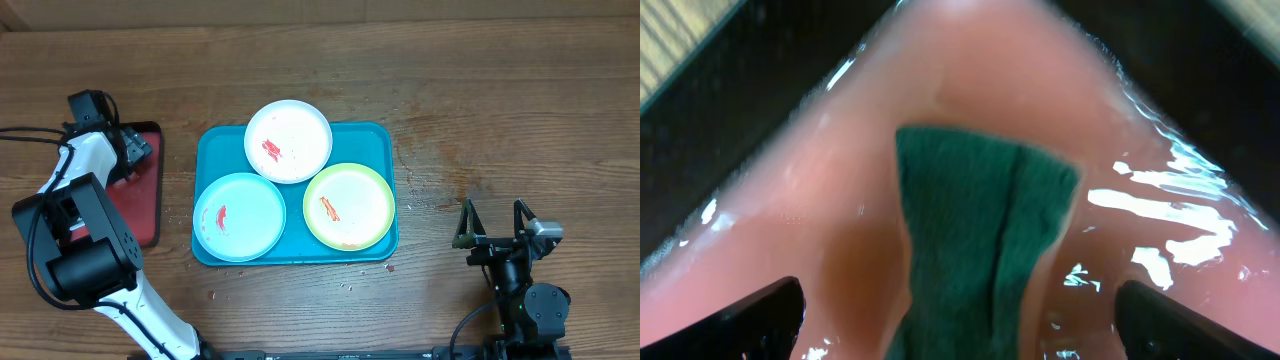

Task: Clean dirty plates on tray and stack at the side
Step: 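Grasp the green sponge in the basin with the left gripper, then lift the sponge out of the soapy water with the left gripper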

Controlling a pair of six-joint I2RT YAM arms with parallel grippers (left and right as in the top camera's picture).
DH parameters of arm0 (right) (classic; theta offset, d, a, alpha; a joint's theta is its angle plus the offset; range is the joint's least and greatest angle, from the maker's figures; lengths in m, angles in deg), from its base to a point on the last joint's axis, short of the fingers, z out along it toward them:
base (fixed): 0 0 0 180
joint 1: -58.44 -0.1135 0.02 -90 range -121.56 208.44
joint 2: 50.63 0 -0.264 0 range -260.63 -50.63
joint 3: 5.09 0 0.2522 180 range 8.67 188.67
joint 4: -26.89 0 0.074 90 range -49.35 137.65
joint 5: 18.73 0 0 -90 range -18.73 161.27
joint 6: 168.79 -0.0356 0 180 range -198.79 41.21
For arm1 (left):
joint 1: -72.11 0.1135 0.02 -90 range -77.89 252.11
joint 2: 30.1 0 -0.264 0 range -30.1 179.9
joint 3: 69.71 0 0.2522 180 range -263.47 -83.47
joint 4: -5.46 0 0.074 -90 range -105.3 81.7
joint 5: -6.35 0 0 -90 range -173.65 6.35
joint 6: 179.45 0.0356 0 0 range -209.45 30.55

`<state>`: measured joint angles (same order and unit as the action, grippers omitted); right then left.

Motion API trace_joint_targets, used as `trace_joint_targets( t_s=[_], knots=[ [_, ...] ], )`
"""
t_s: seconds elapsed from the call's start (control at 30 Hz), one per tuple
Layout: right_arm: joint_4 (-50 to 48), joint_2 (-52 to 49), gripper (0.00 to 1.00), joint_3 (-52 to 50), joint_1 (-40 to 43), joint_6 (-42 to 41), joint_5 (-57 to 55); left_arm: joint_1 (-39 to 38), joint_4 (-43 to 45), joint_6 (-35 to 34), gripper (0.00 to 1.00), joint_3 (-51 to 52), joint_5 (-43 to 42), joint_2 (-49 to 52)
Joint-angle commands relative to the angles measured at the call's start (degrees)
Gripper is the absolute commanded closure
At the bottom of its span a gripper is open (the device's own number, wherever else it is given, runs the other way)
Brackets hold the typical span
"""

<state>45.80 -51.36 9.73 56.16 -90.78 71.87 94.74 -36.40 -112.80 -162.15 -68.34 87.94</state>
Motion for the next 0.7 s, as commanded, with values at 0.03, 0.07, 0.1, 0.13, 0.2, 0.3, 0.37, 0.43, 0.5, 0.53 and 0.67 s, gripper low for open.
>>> trace_joint_targets(
  t_s=[0.03,0.07,0.1,0.13,0.2,0.3,0.37,0.43,0.5,0.53,0.67],
  knots=[
    [-0.3,0.6,0.00,-0.6,0.2,0.3,-0.5,0.3,1.7,1.6,0.13,0.6,1.2,0.7],
    [-0.3,0.6,0.00,-0.6,0.2,0.3,-0.5,0.3,2.1,1.6,0.18,0.6,1.2,0.8],
    [-0.3,0.6,0.00,-0.6,0.2,0.3,-0.5,0.3,2.6,1.6,0.25,0.6,1.2,0.9],
    [-0.3,0.6,0.00,-0.6,0.2,0.3,-0.5,0.3,3.2,1.6,0.34,0.6,1.1,1.2],
    [-0.3,0.6,0.00,-0.6,0.2,0.3,-0.5,0.3,4.0,1.8,0.36,0.6,0.0,2.0],
    [-0.3,0.6,0.00,-0.6,0.2,0.3,-0.5,0.3,4.4,2.6,0.22,0.6,-1.4,4.3],
    [-0.3,0.6,0.00,-0.6,0.2,0.3,-0.5,0.3,4.4,3.2,0.20,0.6,-1.3,5.6],
    [-0.3,0.6,0.00,-0.6,0.2,0.3,-0.5,0.3,4.4,4.1,0.20,0.6,-1.4,6.4],
    [-0.3,0.6,0.00,-0.6,0.2,0.3,-0.5,0.4,4.4,4.6,0.30,0.6,-1.4,6.8],
    [-0.3,0.6,0.00,-0.6,0.2,0.3,-0.5,0.4,4.4,4.8,0.48,0.5,-1.4,6.8],
    [-0.3,0.6,0.00,-0.6,0.2,0.3,-0.5,0.4,3.2,4.7,0.96,0.2,-1.4,6.1]
  ],
)
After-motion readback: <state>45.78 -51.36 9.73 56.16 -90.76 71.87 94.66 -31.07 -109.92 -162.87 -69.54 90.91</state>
